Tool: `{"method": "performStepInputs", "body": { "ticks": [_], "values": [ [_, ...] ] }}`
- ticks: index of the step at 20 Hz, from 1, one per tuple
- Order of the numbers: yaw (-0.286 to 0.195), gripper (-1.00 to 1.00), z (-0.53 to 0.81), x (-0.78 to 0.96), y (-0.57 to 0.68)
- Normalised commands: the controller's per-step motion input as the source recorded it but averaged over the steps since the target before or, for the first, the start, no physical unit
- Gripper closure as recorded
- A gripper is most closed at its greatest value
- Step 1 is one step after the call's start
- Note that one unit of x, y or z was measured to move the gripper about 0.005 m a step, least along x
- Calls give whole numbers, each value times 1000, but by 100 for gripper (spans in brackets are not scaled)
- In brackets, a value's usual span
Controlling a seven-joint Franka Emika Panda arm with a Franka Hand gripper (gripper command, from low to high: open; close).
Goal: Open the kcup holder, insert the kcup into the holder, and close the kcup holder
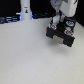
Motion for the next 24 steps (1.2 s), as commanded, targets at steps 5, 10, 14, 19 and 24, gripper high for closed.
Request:
{"method": "performStepInputs", "body": {
  "ticks": [5,10,14,19,24],
  "values": [
    [-88,100,346,416,259],
    [-74,100,302,613,206],
    [-56,100,277,728,296],
    [-43,100,298,695,434],
    [-15,100,82,346,319]
  ]
}}
